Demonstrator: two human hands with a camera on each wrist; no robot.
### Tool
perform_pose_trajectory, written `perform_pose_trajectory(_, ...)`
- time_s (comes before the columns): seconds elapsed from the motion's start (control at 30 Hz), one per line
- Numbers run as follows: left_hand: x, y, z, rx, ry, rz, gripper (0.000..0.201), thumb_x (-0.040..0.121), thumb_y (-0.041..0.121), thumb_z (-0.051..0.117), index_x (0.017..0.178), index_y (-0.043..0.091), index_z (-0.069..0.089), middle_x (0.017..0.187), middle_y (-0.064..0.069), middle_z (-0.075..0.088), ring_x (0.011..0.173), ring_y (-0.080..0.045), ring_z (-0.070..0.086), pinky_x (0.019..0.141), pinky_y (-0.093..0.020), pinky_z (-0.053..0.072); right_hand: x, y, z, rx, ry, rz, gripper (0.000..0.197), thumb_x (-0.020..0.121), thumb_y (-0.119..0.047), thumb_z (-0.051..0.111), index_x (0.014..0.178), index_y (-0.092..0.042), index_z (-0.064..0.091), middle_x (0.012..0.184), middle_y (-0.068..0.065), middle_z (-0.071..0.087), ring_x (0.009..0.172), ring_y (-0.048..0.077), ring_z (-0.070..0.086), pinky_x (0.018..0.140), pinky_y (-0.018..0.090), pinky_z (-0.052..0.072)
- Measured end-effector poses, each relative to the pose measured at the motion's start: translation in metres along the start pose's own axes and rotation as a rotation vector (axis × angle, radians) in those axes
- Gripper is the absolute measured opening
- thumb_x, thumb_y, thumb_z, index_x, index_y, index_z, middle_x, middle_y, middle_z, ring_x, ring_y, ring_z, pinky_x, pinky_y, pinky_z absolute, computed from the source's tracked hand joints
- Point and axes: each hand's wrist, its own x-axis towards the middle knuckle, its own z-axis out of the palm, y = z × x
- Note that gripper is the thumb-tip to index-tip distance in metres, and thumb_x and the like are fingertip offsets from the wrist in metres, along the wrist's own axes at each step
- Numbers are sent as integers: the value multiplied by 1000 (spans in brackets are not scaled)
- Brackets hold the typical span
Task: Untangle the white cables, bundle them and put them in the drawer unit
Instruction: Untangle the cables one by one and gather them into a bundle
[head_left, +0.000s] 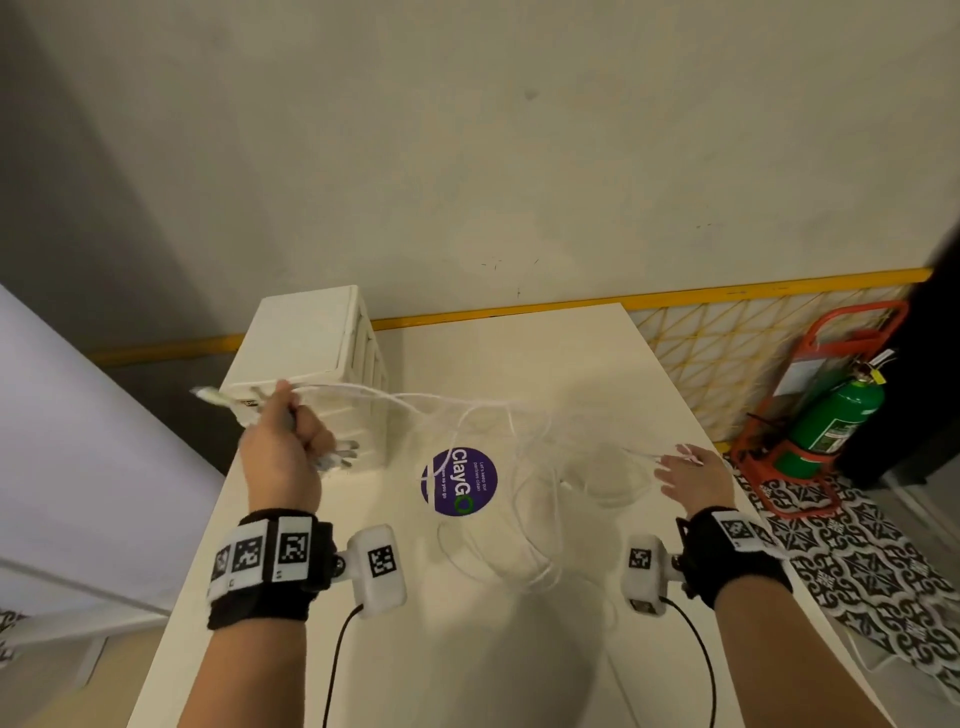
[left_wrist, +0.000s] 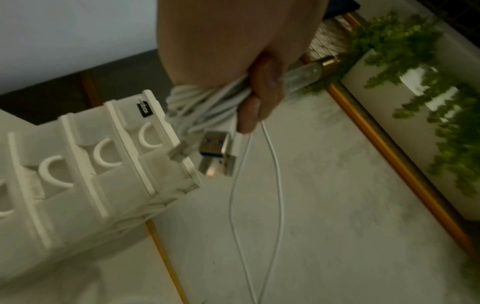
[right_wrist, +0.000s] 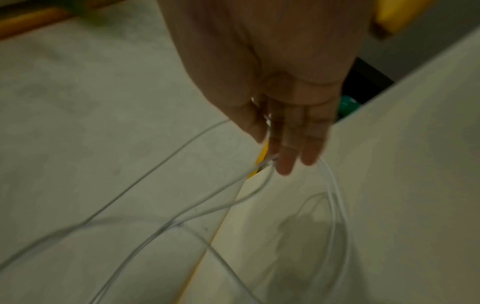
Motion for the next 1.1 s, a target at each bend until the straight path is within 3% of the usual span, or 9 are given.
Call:
perform_pose_trajectory(0.13, -18, -16, 22, 188, -295, -21, 29, 97, 23, 46, 68, 18, 46, 45, 9, 31, 36, -7, 23, 38, -21, 19, -16, 3, 15, -672, -39, -65, 69, 89, 1, 39, 148, -23, 12, 143, 21, 33, 113, 39, 49, 79, 35, 40)
perform_pose_trajectory(0.3, -34, -31, 43, 315, -414, -39, 37, 97, 35, 42, 72, 10, 55, 42, 6, 25, 36, -9, 18, 38, -19, 17, -41, -16, 29, -1093, 71, -236, 62, 91, -11, 38, 147, -28, 18, 136, 15, 31, 118, 33, 41, 97, 43, 37)
perform_pose_trajectory(0.43, -41, -37, 47, 396, -440, -51, 43, 99, 34, 40, 68, 14, 64, 42, 4, 23, 38, -12, 17, 40, -20, 17, -55, -33, 47, -699, -24, -679, 45, 91, -6, 43, 134, -22, 47, 125, 10, 51, 114, 29, 49, 92, 37, 42)
perform_pose_trajectory(0.53, -45, -37, 50, 448, -485, -68, 40, 98, 26, 45, 66, 16, 67, 43, 3, 23, 38, -13, 17, 40, -20, 19, -80, -43, 73, -501, -420, -818, 32, 96, -25, 47, 127, -25, 54, 126, -3, 56, 114, 13, 52, 96, 26, 41)
perform_pose_trajectory(0.63, -47, -32, 53, 455, -541, -97, 40, 97, 20, 45, 64, 17, 67, 41, 4, 24, 37, -12, 17, 39, -19, 18, -96, -40, 97, -533, -712, -739, 51, 93, -29, 53, 140, -30, 35, 139, -14, 44, 123, 2, 41, 103, 22, 33)
perform_pose_trajectory(0.7, -48, -27, 53, 457, -572, -95, 41, 97, 18, 45, 62, 18, 66, 41, 4, 23, 36, -11, 16, 40, -19, 16, -96, -33, 105, -540, -794, -679, 55, 91, -20, 58, 139, -34, 36, 131, -17, 49, 108, 1, 49, 92, 17, 37)
perform_pose_trajectory(0.8, -45, -17, 46, 480, -507, -51, 38, 97, 19, 46, 64, 16, 65, 41, 3, 25, 37, -12, 18, 40, -21, 18, -95, -29, 107, -507, -839, -636, 24, 87, -14, 62, 103, -30, 66, 96, -13, 66, 78, -2, 54, 75, 10, 39)
perform_pose_trajectory(0.9, -30, -7, 32, 572, -317, 40, 31, 96, 22, 49, 69, 13, 63, 46, -1, 32, 39, -15, 26, 43, -24, 25, -97, -33, 97, -361, -852, -547, 18, 85, -12, 63, 80, -27, 70, 85, -7, 69, 79, -1, 58, 77, 12, 43)
perform_pose_trajectory(1.1, -22, -12, 19, 597, -156, 40, 26, 94, 20, 52, 70, 10, 58, 43, 2, 38, 36, -13, 31, 46, -26, 28, -92, -41, 84, -478, -974, -434, 32, 87, 3, 52, 97, -25, 63, 94, -7, 63, 85, 7, 57, 79, 20, 47)
